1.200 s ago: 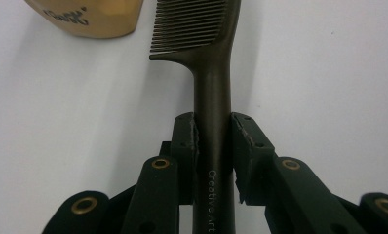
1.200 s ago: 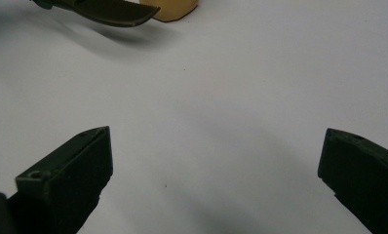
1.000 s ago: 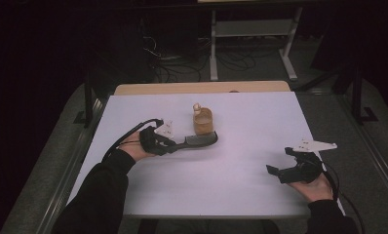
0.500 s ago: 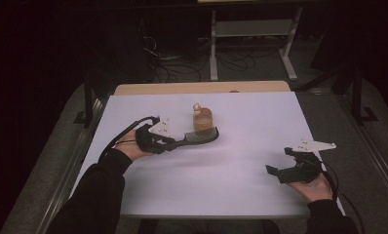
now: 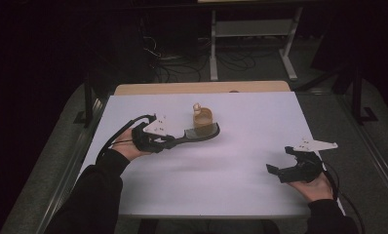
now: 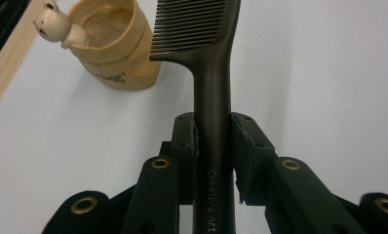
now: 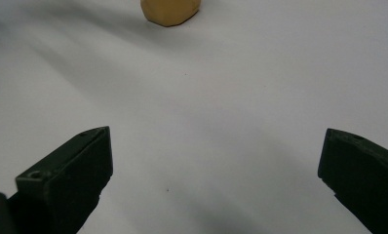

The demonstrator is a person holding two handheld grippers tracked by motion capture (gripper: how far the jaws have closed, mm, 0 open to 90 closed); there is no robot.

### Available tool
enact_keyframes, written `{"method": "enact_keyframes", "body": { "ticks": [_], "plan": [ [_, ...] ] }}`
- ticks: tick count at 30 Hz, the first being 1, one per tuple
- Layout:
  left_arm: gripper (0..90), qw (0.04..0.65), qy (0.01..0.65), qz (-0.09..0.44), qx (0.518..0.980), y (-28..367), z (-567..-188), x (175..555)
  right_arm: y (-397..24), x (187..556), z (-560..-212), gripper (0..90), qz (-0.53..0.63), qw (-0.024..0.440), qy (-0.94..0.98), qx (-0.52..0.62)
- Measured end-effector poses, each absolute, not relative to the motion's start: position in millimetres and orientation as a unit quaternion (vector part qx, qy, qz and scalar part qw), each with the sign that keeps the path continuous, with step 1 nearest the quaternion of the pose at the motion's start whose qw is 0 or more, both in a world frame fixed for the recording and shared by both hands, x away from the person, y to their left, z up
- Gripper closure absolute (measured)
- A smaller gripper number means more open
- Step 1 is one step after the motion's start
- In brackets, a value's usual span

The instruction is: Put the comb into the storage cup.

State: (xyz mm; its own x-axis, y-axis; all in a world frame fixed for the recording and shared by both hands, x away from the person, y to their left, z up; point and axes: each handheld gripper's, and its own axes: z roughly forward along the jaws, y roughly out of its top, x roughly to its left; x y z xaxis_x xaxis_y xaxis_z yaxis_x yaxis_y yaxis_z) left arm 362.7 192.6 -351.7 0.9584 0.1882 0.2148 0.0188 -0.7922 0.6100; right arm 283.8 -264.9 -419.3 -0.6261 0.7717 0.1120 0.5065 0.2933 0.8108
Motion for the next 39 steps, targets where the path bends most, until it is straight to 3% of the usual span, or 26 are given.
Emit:
{"method": "enact_keyframes", "body": {
  "ticks": [16,39],
  "plan": [
    [73.3,0.366,0.06,0.147,0.917,189,-347,347,-255,284,-402,0.0,0.447,0.156,0.791,0.388],
    [73.3,0.377,0.052,0.169,0.909,180,-325,338,-229,295,-360,0.0,0.463,0.154,0.799,0.352]
  ]
}}
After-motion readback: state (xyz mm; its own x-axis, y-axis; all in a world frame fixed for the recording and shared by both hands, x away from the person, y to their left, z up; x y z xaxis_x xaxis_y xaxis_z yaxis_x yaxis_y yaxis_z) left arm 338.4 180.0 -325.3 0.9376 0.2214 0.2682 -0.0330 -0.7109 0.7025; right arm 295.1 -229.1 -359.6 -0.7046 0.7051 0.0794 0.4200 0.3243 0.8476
